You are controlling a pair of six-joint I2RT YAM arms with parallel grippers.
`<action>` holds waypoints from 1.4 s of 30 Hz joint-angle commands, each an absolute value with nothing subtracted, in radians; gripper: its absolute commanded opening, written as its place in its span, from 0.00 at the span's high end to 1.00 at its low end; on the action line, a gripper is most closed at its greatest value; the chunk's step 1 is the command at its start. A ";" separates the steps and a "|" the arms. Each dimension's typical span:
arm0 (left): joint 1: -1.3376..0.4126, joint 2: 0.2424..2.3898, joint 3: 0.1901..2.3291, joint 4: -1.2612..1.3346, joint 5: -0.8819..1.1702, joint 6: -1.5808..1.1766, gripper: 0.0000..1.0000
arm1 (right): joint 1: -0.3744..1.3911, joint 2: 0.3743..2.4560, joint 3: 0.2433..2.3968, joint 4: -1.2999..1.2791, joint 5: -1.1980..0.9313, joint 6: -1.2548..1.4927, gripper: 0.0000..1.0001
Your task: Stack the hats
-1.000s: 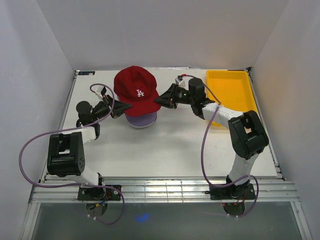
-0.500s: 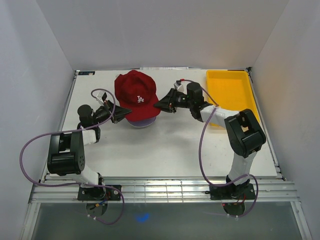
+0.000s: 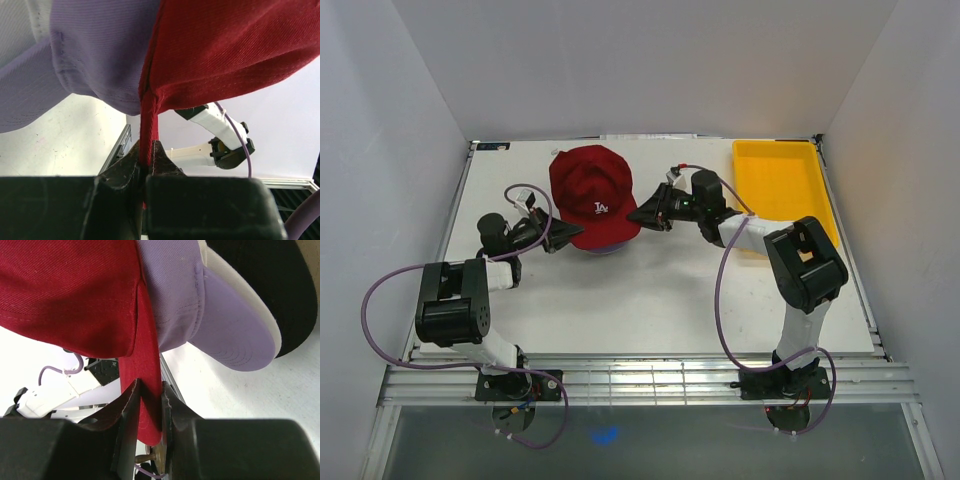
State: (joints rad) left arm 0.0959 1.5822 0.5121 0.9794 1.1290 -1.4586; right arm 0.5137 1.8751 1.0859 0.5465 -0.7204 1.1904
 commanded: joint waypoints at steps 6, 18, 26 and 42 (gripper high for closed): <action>0.124 1.578 0.517 0.813 1.083 -1.353 1.00 | 0.518 1.925 1.045 0.474 -0.729 1.098 0.92; 0.127 1.575 0.548 0.626 1.042 -1.216 1.00 | 0.511 1.948 1.032 0.465 -0.721 1.081 0.92; 0.127 1.565 0.581 0.525 1.028 -1.152 0.97 | 0.511 1.953 1.045 0.445 -0.715 1.071 0.92; 0.127 1.509 0.664 0.261 0.974 -0.986 0.62 | 0.509 1.941 1.075 0.387 -0.689 1.031 0.72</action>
